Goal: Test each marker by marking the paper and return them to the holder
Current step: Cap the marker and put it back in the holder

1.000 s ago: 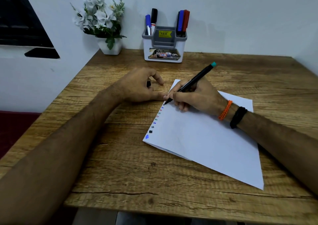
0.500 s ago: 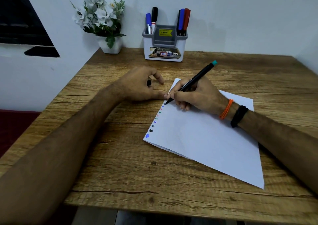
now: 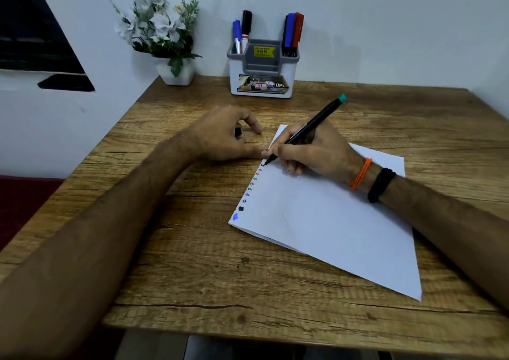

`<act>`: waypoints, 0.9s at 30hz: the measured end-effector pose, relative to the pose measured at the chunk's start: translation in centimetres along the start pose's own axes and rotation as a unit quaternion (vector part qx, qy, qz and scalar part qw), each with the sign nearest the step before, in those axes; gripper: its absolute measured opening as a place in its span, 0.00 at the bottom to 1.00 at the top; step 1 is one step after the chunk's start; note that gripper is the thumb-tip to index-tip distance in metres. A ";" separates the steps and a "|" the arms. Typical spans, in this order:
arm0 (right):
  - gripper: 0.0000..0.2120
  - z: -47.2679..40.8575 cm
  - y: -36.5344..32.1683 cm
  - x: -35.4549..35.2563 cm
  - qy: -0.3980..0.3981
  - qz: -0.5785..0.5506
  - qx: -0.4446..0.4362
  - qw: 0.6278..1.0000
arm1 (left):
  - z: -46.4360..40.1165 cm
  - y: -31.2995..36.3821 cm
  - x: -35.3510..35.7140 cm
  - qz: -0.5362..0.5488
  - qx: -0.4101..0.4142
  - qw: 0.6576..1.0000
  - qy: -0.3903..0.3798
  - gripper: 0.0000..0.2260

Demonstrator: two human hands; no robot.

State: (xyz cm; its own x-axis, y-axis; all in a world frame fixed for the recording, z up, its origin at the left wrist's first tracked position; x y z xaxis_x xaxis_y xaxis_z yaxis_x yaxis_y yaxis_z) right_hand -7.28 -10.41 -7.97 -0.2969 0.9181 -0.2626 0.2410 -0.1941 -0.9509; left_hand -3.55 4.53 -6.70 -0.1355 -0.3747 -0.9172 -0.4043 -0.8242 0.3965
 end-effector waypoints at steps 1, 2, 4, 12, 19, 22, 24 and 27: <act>0.10 -0.1 0.0 -0.1 0.006 -0.011 -0.002 1.000 | 0.0 -0.1 0.0 -0.003 -0.001 1.000 -0.001 0.20; 0.10 -0.1 0.1 -0.3 0.015 -0.026 -0.004 1.000 | 0.0 -0.1 0.0 -0.004 -0.002 1.000 -0.002 0.20; 0.09 -0.2 0.2 -0.8 0.029 -0.065 -0.007 0.997 | 0.0 -0.1 0.0 -0.002 -0.002 1.000 0.001 0.20; 0.10 -0.6 0.1 -1.5 0.027 -0.206 0.006 0.978 | 0.0 -0.3 -0.5 0.027 0.000 1.000 0.006 0.18; 0.13 -0.3 -0.8 -2.6 0.042 -0.195 0.011 0.980 | -0.1 -0.6 -0.9 0.135 0.036 0.990 0.020 0.14; 0.05 -0.3 -1.0 -3.3 0.081 -0.174 -0.002 0.981 | 0.1 -0.2 -0.9 0.181 0.039 0.982 0.032 0.12; 0.05 -0.2 -1.1 -3.5 0.098 -0.160 -0.007 0.982 | 0.2 0.3 -1.1 0.207 0.052 0.976 0.046 0.10; 0.05 -0.1 -1.1 -3.8 0.106 -0.155 -0.016 0.982 | 0.0 0.5 -1.5 0.191 0.069 0.977 0.065 0.08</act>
State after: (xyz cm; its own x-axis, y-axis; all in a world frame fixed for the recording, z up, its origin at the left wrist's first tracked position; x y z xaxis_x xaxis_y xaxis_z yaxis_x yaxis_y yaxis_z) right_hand -6.31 -13.63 -5.91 -0.1630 0.9832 0.0821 0.1983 0.1142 -0.9735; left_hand -3.53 4.64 -5.15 -0.1869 -0.7021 -0.6871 -0.4660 -0.5523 0.6912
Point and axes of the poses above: each hand's wrist, its own z-axis away from the middle knuckle, its own x-axis out of the palm, y = z × x, the point moved 6 cm from there along -z, towards the middle knuckle, and after that the axes turned 6 degrees about -z, right-handed, at the moved point
